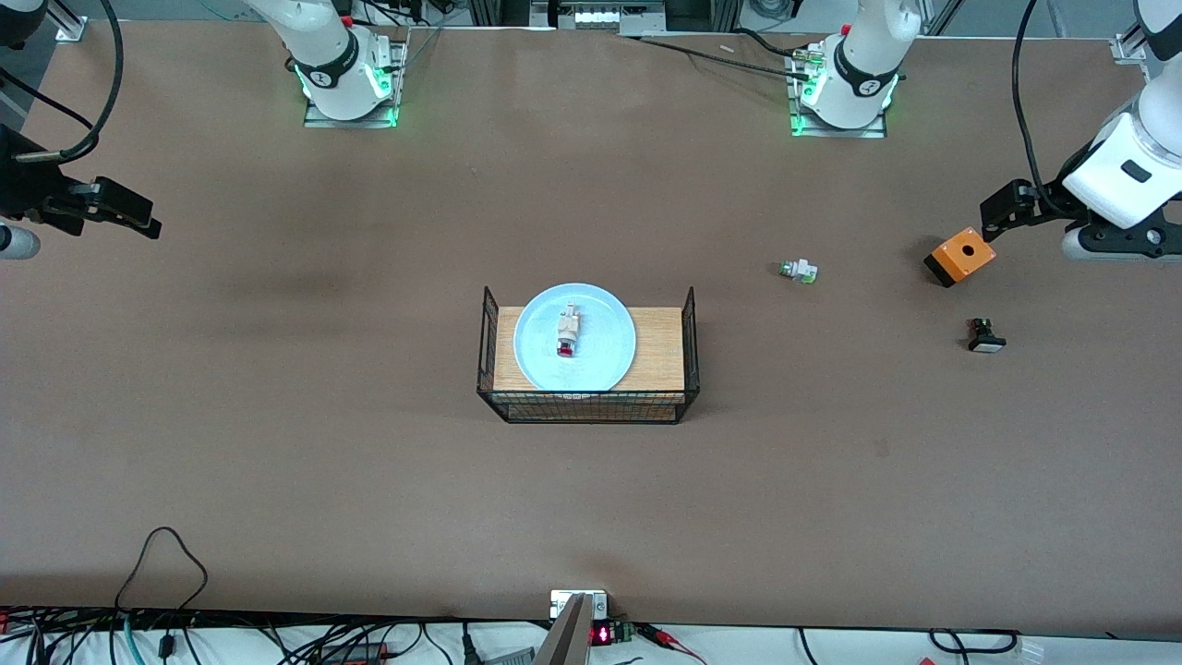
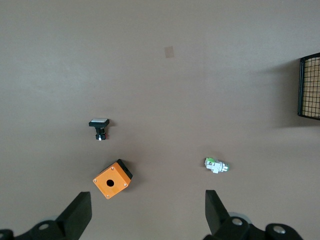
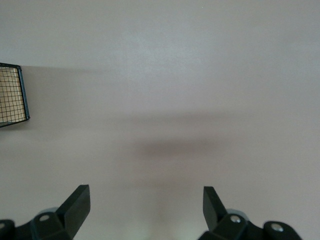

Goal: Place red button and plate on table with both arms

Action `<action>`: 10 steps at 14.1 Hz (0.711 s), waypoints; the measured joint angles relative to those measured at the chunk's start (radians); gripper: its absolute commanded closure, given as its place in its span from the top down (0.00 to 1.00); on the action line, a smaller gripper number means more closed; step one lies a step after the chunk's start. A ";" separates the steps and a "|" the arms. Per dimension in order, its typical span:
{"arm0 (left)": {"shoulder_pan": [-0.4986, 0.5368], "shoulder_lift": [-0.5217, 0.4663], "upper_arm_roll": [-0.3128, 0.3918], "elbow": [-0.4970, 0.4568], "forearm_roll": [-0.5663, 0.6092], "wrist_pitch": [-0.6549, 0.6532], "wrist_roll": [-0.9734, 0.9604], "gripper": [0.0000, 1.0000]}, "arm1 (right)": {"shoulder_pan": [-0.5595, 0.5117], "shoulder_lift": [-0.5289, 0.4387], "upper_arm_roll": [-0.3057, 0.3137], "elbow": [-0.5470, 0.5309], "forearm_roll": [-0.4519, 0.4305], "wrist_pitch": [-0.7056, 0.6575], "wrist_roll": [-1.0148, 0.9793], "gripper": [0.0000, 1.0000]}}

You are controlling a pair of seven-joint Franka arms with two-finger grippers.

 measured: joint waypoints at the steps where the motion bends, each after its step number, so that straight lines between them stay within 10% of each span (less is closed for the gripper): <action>1: 0.000 0.000 0.000 0.000 0.000 0.000 0.000 1.00 | 0.000 0.000 0.000 0.000 0.000 0.000 0.000 1.00; 10: -0.067 -0.011 -0.001 0.002 -0.178 -0.097 -0.017 1.00 | 0.000 0.000 0.000 0.000 0.000 0.000 0.000 1.00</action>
